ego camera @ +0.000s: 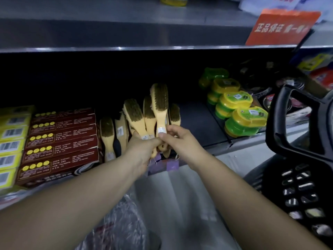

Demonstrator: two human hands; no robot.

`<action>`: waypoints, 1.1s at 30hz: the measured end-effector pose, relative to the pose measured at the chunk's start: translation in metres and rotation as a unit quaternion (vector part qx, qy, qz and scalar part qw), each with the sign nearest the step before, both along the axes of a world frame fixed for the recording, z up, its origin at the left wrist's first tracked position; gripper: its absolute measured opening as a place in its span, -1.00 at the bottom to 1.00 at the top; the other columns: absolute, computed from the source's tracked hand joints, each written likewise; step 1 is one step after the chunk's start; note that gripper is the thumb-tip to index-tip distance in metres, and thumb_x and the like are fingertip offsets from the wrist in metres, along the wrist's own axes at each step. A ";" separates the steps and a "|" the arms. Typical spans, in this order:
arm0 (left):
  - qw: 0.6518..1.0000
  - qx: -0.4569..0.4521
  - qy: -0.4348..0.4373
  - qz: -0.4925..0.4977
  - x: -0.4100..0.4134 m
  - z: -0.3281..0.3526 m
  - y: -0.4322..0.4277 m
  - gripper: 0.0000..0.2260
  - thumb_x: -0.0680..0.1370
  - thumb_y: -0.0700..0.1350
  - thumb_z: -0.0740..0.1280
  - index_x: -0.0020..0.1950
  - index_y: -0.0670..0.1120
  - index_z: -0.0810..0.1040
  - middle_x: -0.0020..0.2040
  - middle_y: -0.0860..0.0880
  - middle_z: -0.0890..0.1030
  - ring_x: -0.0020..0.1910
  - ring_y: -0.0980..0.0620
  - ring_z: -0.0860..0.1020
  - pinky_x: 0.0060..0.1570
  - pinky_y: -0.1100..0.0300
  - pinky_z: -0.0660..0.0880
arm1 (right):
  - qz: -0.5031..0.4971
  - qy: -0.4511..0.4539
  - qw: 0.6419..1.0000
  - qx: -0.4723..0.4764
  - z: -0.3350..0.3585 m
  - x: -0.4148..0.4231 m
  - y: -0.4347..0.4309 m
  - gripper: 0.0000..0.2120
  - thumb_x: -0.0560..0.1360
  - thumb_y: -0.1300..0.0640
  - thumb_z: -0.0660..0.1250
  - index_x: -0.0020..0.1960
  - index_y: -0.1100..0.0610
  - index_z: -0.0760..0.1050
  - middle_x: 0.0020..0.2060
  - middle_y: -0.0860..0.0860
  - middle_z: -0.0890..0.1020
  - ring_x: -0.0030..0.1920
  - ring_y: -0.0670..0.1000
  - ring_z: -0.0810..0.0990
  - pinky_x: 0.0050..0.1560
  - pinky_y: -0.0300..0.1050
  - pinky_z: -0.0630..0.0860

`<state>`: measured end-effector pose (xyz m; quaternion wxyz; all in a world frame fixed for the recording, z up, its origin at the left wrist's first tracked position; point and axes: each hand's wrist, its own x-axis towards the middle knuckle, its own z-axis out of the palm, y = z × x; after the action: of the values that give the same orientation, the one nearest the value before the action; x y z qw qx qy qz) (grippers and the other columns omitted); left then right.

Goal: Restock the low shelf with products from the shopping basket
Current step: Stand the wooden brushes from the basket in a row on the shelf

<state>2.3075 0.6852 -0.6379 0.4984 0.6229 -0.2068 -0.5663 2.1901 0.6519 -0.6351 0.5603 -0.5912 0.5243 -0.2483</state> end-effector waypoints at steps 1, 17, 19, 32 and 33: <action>1.000 -0.008 -0.003 -0.013 -0.002 0.000 0.001 -0.64 0.40 -0.28 0.47 0.16 -0.12 0.50 -0.09 -0.13 0.66 -0.22 -0.02 0.60 -0.35 0.20 0.51 | -0.014 -0.010 1.000 0.004 0.000 -0.002 0.002 -0.92 0.51 0.08 0.32 -0.06 0.03 0.59 -0.26 -0.08 0.64 -0.18 -0.05 0.62 0.03 -0.01 0.57; 0.977 0.096 0.186 0.042 -0.009 0.019 0.005 -0.89 0.54 -0.24 0.23 -0.08 -0.27 0.51 -0.30 -0.12 0.62 -0.53 0.09 0.58 -0.52 0.31 0.51 | -0.200 0.067 0.973 0.093 -0.019 -0.042 -0.024 -0.77 0.55 0.17 0.12 -0.28 0.10 0.37 -0.40 0.01 0.39 -0.37 0.00 0.34 -0.32 -0.15 0.29; 0.978 0.095 0.181 0.035 -0.012 0.022 0.004 -0.91 0.53 -0.25 0.23 -0.10 -0.26 0.50 -0.26 -0.13 0.60 -0.49 0.07 0.59 -0.49 0.29 0.53 | -0.171 0.132 0.975 0.047 -0.018 -0.043 -0.027 -0.86 0.57 0.19 0.15 -0.11 0.14 0.45 -0.26 0.05 0.49 -0.27 0.05 0.46 -0.27 -0.12 0.35; 0.990 0.101 0.094 -0.028 -0.013 0.018 0.009 -0.85 0.51 -0.26 0.34 0.07 -0.15 0.51 -0.22 -0.12 0.60 -0.42 0.04 0.54 -0.61 0.36 0.42 | -0.100 0.300 0.948 -0.027 -0.031 -0.055 -0.040 -0.76 0.49 0.17 0.35 0.14 0.19 0.52 0.06 0.14 0.63 0.08 0.12 0.58 0.02 -0.12 0.45; 0.992 0.099 0.076 -0.033 -0.013 0.016 0.010 -0.88 0.49 -0.25 0.37 -0.01 -0.10 0.52 -0.26 -0.08 0.59 -0.47 0.06 0.51 -0.64 0.38 0.35 | -0.089 0.312 0.946 -0.026 -0.033 -0.055 -0.039 -0.77 0.50 0.17 0.34 0.14 0.18 0.53 0.06 0.13 0.63 0.07 0.11 0.58 0.02 -0.13 0.45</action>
<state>2.2943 0.6950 -0.6215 0.4297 0.6174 -0.1319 -0.6456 2.1346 0.6130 -0.6684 0.3292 -0.6046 0.7164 -0.1137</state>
